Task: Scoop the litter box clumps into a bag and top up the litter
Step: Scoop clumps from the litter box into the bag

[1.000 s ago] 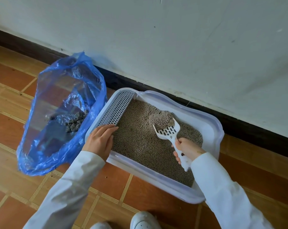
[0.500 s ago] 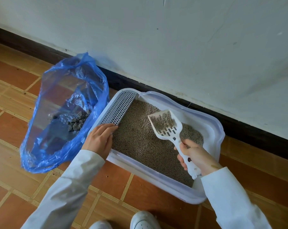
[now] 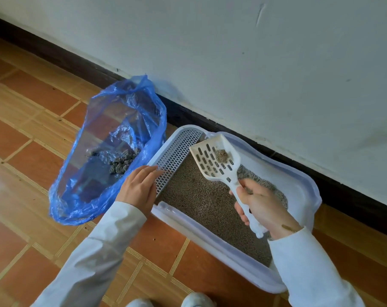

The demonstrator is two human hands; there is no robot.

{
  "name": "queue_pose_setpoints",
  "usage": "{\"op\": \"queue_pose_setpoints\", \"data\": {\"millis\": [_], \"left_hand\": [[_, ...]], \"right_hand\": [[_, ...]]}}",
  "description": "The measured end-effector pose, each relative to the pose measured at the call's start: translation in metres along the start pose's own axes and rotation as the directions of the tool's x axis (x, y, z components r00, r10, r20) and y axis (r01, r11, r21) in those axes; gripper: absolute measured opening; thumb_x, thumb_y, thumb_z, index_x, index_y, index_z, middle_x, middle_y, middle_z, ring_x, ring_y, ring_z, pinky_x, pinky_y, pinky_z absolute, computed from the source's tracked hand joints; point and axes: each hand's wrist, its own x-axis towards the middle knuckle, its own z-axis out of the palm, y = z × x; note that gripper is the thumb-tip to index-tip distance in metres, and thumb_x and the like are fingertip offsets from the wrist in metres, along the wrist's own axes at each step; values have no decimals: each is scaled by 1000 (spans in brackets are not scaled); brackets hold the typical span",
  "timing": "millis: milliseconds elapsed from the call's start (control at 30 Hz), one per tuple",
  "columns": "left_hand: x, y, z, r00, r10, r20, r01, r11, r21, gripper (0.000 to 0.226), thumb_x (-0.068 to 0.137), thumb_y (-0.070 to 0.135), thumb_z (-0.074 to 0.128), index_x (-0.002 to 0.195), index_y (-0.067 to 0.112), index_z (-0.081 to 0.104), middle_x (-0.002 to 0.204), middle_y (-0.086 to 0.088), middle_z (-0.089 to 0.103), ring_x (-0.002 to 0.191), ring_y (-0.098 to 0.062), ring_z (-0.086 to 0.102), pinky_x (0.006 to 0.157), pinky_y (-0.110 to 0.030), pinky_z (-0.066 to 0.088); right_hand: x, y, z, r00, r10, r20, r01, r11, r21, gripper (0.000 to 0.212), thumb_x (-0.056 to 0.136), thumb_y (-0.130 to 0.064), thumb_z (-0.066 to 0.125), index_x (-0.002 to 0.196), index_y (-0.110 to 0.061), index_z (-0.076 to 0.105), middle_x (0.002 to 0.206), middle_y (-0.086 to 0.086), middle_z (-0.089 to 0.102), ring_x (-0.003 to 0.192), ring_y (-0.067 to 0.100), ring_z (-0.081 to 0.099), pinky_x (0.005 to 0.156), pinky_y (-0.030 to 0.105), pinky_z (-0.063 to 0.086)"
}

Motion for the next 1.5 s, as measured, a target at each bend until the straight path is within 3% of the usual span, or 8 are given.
{"op": "queue_pose_setpoints", "data": {"millis": [400,500,700,833,967,1167,1333,1500], "left_hand": [[-18,-35,-17,967,-214,-136,232,964,132,44,76,9,49,118,11,61,117,-9,65,90,-34,53,68,-47,52],[-22,-32,-17,966,-232,-112,245,963,112,44,79,16,44,119,13,61,108,-3,69,93,-26,47,66,-40,49],[-22,-24,-18,974,-213,-73,221,967,130,44,80,19,38,117,17,63,108,2,68,94,-23,45,63,-34,44],[-23,-21,-17,974,-218,-52,223,967,122,44,82,19,37,117,17,63,112,2,67,95,-21,42,65,-35,45],[-21,-19,-15,979,-195,-54,199,975,96,43,83,20,38,116,16,64,114,2,67,94,-22,42,67,-37,46],[-12,-12,-7,996,-82,-32,83,996,22,38,87,16,38,113,12,65,111,-3,67,92,-30,53,70,-41,52],[-2,6,-1,1000,1,13,0,998,-61,36,92,18,38,113,10,65,110,-5,67,94,-34,60,79,-44,53],[8,18,6,998,46,45,-43,997,-65,37,93,21,37,113,10,66,110,-5,68,98,-31,61,85,-43,52]], "right_hand": [[78,-93,98,958,-207,198,263,907,-329,22,98,-30,42,103,-17,58,74,8,60,61,19,56,59,35,50],[90,-104,118,935,-260,240,351,763,-542,17,99,-30,39,100,-14,47,91,9,56,86,31,55,79,42,48],[94,-98,146,875,-430,221,384,342,-857,25,98,-15,42,122,-16,38,106,16,58,101,35,56,68,39,36],[90,-87,150,823,-540,176,353,243,-904,33,99,-12,37,131,-19,35,113,18,54,106,34,51,78,38,35],[81,-82,139,816,-559,148,361,291,-886,33,98,-13,39,130,-18,36,113,18,56,104,34,53,77,38,37],[50,-62,90,922,-376,91,338,669,-661,8,100,-23,37,105,-18,41,91,5,56,81,27,51,66,38,41],[27,-19,41,967,-251,-35,177,768,-615,19,99,-26,37,109,-19,51,92,5,63,81,25,56,68,35,43],[3,21,-11,983,-10,-184,-102,800,-591,25,99,-25,34,76,-23,45,72,-1,51,75,21,52,71,33,42]]}}
